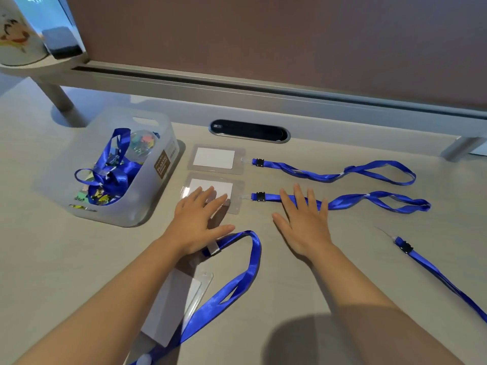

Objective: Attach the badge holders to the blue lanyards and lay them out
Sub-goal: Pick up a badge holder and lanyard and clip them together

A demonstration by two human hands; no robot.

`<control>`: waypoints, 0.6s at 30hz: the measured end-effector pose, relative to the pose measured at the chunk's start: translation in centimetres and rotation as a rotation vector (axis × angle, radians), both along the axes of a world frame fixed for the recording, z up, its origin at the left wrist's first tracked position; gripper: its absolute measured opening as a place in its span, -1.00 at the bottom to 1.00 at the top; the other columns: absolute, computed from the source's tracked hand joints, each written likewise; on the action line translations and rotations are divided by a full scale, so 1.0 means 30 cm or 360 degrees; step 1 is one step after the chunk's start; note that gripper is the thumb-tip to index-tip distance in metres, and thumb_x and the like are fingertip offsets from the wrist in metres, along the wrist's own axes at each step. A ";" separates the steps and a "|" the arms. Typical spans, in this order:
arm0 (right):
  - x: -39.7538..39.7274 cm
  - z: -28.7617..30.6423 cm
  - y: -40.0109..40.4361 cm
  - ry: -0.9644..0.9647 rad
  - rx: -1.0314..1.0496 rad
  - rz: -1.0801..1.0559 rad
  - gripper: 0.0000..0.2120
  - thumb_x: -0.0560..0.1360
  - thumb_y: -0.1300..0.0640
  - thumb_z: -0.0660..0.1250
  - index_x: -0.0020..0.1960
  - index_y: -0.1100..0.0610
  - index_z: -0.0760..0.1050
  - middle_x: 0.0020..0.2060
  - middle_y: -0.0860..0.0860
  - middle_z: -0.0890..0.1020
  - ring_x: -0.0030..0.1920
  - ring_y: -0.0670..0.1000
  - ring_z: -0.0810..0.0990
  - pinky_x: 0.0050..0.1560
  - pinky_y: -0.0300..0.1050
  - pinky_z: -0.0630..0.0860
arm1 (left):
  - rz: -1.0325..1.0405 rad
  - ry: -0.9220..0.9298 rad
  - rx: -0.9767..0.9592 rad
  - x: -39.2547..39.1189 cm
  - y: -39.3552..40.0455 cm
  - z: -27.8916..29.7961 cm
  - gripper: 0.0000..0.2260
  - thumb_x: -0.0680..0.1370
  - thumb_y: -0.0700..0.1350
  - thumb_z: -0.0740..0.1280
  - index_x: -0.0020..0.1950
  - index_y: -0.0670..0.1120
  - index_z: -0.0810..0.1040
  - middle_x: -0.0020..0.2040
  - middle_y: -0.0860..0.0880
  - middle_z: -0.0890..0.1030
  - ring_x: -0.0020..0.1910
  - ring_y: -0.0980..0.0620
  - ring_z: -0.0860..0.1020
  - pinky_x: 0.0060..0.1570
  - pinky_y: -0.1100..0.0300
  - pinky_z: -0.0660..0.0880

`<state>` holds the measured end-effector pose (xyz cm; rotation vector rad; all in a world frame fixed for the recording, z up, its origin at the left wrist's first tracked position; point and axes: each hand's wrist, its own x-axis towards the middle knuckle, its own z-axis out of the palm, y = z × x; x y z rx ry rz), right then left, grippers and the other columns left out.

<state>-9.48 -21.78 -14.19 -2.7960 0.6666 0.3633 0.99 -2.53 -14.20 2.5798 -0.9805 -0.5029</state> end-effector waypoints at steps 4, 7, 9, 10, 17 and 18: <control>0.008 0.072 0.128 -0.0276 0.0366 0.0090 -0.51 0.54 -0.07 0.13 0.42 0.08 0.24 0.40 0.05 0.36 0.40 0.05 0.28 0.40 -0.02 0.23 | 0.0003 0.0044 -0.0082 -0.062 0.060 0.063 -0.23 0.19 0.37 0.13 0.32 0.03 0.26 0.36 -0.03 0.37 0.32 -0.02 0.29 0.30 0.01 0.27; 0.008 0.076 0.225 -0.0144 0.0416 0.0258 -0.59 0.51 0.00 0.22 0.32 0.08 0.37 0.25 0.04 0.48 0.25 0.03 0.41 0.28 -0.08 0.35 | 0.0056 0.0096 -0.0021 -0.113 0.120 0.063 -0.23 0.16 0.36 0.19 0.29 0.03 0.30 0.32 -0.01 0.38 0.28 0.00 0.29 0.26 0.06 0.29; 0.009 0.060 0.253 -0.0121 0.0297 0.0304 -0.68 0.52 0.07 0.21 0.25 0.09 0.44 0.19 0.06 0.50 0.18 0.04 0.43 0.23 -0.09 0.37 | 0.0113 0.0128 -0.0016 -0.137 0.151 0.054 -0.24 0.12 0.36 0.23 0.25 0.05 0.33 0.31 0.00 0.37 0.28 0.01 0.27 0.25 0.09 0.27; 0.011 0.054 0.258 -0.0125 0.0230 0.0314 -0.73 0.53 0.10 0.19 0.20 0.10 0.47 0.16 0.07 0.50 0.16 0.06 0.44 0.19 -0.09 0.38 | 0.0152 0.0135 -0.0027 -0.145 0.161 0.050 -0.28 0.13 0.33 0.28 0.22 0.05 0.36 0.29 0.00 0.37 0.28 0.00 0.26 0.24 0.11 0.26; -0.011 0.082 0.243 -0.0331 0.0387 -0.0014 -0.80 0.56 0.15 0.12 0.06 0.19 0.48 -0.02 0.11 0.59 -0.14 0.04 0.46 -0.15 -0.12 0.36 | 0.0255 -0.0022 0.0002 -0.167 0.159 0.003 -0.53 0.30 0.11 0.43 0.14 0.02 0.42 0.22 -0.07 0.38 0.22 -0.06 0.27 0.19 0.09 0.24; -0.018 0.086 0.236 -0.0362 0.0425 -0.0070 -0.80 0.57 0.15 0.12 0.05 0.19 0.48 -0.06 0.11 0.59 -0.15 0.03 0.45 -0.16 -0.14 0.35 | 0.0281 -0.0024 0.0006 -0.169 0.151 0.000 -0.56 0.31 0.11 0.43 0.11 0.01 0.43 0.20 -0.07 0.38 0.20 -0.07 0.28 0.17 0.09 0.24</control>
